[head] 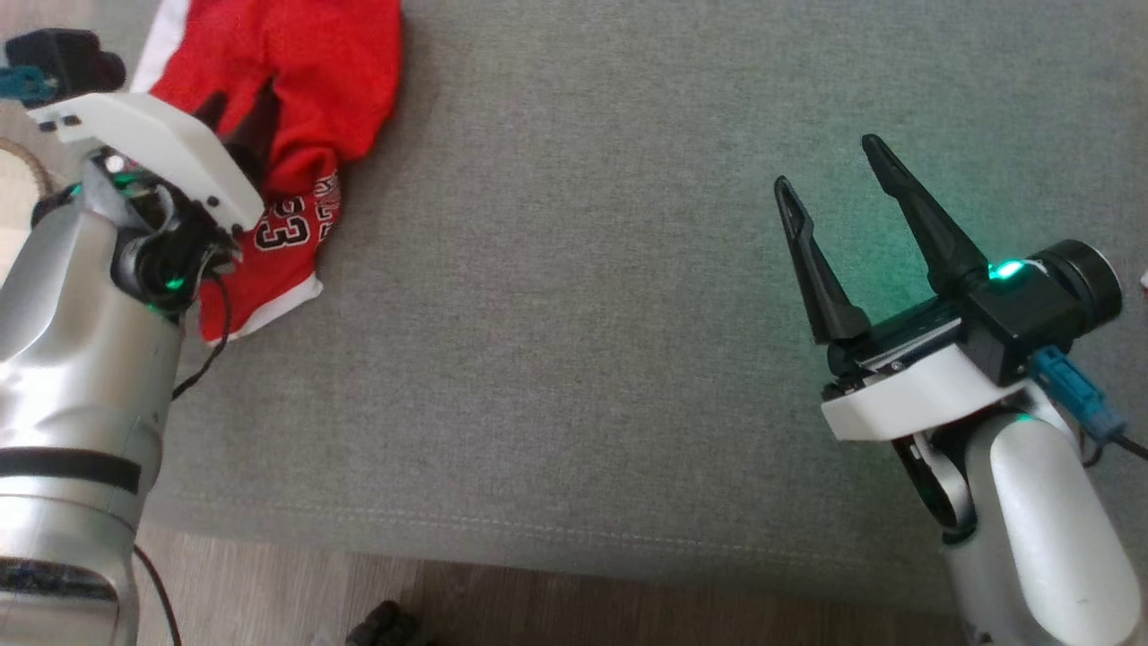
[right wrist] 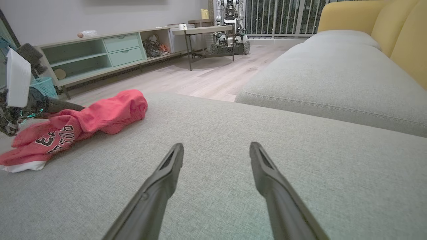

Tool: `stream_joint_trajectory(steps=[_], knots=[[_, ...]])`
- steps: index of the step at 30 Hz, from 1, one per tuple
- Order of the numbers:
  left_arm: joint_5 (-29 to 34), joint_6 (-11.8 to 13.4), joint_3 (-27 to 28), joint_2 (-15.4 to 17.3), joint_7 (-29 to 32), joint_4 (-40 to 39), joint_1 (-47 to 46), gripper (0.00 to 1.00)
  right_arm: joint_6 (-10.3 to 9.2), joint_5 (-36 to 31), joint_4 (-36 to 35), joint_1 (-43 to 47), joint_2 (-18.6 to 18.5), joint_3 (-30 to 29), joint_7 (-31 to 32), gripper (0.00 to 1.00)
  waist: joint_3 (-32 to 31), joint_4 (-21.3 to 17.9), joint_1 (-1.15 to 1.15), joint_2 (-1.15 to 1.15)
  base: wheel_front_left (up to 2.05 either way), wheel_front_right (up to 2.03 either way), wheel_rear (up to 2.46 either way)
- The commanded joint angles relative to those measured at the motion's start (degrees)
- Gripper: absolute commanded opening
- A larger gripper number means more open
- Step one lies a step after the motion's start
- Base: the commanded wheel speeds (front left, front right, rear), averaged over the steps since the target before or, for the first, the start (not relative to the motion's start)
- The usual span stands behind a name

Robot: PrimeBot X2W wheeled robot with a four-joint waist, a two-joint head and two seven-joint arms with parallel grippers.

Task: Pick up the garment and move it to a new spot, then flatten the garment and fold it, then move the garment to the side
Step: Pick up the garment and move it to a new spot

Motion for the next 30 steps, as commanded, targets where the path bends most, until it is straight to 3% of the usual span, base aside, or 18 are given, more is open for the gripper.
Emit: stream_joint_trajectory(steps=[1,2,3,4,9,22,30], knots=[[-1.24,-0.35,0.54,3.42,1.07,0.43,-1.99,1.00,-0.02,-0.28,-2.24,-0.48,0.19,1.39,0.10,1.00,0.52,-0.50,-0.01,0.00,0.00,0.00,0.00],[-1.81,-0.35,-0.13,3.35,1.49,1.25,-2.26,1.00,-0.02,-0.30,-2.19,-0.54,0.22,1.32,0.03,1.00,0.58,-0.60,-0.01,0.00,0.00,0.00,0.00],[-2.36,-0.35,-0.84,3.29,1.82,1.86,-2.47,0.66,-0.02,-0.30,-2.12,-0.57,0.26,1.27,-0.05,1.00,0.58,-0.67,-0.01,0.00,0.00,0.00,0.00],[-2.93,-0.35,-1.51,3.25,1.98,2.30,-2.61,0.00,-0.02,-0.31,-2.04,-0.58,0.31,1.19,-0.15,1.00,0.53,-0.72,-0.01,0.00,0.00,0.00,0.00],[-5.25,-0.35,-5.10,3.75,0.07,1.90,-2.60,0.00,-0.02,-0.31,-1.27,-0.52,0.60,0.56,-0.79,1.00,-0.87,-0.42,-0.01,0.00,0.00,0.00,0.00],[-7.69,-0.35,-7.66,6.82,-19.93,-5.23,-1.62,0.00,-0.02,1.33,4.34,2.27,2.13,-0.09,-4.33,1.00,-13.53,0.06,-0.01,0.00,0.00,0.00,0.00],[-6.02,0.00,-8.91,5.03,-23.48,-12.37,2.01,0.00,-0.02,2.69,6.69,4.24,2.80,-2.10,-6.06,1.00,-19.34,-1.12,-0.01,0.00,0.00,0.00,0.00]])
